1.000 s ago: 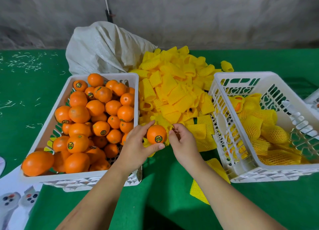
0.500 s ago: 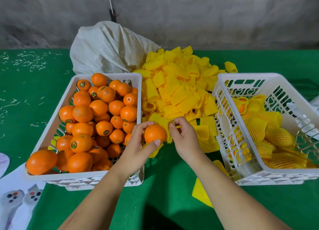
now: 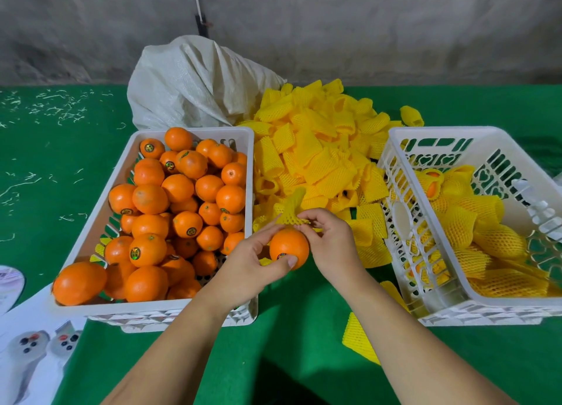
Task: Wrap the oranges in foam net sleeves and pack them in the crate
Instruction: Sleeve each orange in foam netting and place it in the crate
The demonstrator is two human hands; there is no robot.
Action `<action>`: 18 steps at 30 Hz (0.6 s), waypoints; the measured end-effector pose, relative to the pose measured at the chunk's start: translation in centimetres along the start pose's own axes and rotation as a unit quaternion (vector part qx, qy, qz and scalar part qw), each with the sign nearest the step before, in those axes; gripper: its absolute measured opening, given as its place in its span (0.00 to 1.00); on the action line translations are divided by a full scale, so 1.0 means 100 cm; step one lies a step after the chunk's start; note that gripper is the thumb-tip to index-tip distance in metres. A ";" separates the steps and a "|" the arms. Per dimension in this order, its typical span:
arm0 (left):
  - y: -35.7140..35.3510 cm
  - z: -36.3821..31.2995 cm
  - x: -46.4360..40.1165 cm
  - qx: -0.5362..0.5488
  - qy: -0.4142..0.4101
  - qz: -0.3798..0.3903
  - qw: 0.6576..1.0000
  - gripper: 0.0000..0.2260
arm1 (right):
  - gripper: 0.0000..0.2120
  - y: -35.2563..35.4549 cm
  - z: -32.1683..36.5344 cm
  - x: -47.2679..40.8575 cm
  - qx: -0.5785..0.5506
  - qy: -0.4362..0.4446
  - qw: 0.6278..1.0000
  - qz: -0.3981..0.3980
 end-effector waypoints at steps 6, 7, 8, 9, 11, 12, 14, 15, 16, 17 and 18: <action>-0.015 -0.010 -0.004 -0.003 0.033 -0.187 0.982 0.28 | 0.08 0.014 0.014 0.014 -0.017 0.037 0.998 0.039; -0.018 -0.012 -0.006 0.012 0.024 -0.207 0.978 0.27 | 0.06 0.014 0.016 0.018 -0.008 0.067 0.997 0.038; -0.020 -0.014 -0.008 0.031 0.021 -0.228 0.973 0.28 | 0.05 0.013 0.019 0.022 0.012 0.106 0.994 0.037; -0.019 -0.015 -0.010 0.051 0.028 -0.244 0.968 0.29 | 0.05 0.011 0.022 0.026 0.039 0.148 0.988 0.037; -0.015 -0.018 -0.014 0.089 0.048 -0.255 0.962 0.31 | 0.09 0.009 0.027 0.031 0.083 0.217 0.972 0.036; -0.013 -0.018 -0.016 0.104 0.060 -0.256 0.959 0.31 | 0.10 0.007 0.029 0.033 0.095 0.243 0.965 0.033; -0.013 -0.020 -0.017 0.134 0.079 -0.270 0.950 0.26 | 0.09 0.001 0.033 0.036 0.104 0.284 0.953 0.024; -0.015 -0.022 -0.015 0.160 0.081 -0.274 0.945 0.23 | 0.08 -0.002 0.034 0.037 0.102 0.294 0.950 0.019; -0.017 -0.024 -0.014 0.192 0.082 -0.263 0.942 0.21 | 0.08 -0.006 0.035 0.037 0.096 0.294 0.951 0.014; -0.021 -0.028 -0.012 0.227 0.081 -0.239 0.941 0.20 | 0.09 -0.009 0.036 0.036 0.088 0.281 0.956 0.008; -0.024 -0.031 -0.011 0.263 0.074 -0.208 0.939 0.22 | 0.11 -0.011 0.036 0.037 0.079 0.257 0.963 -0.001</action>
Point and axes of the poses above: each hand's wrist, its own x-axis away from the middle knuckle, its own y-axis out of the back of the hand, z = x × y, the point moved 1 cm from there along -x, towards the middle knuckle, and after that the axes turned 8 degrees about -x, right-handed, at the moved point
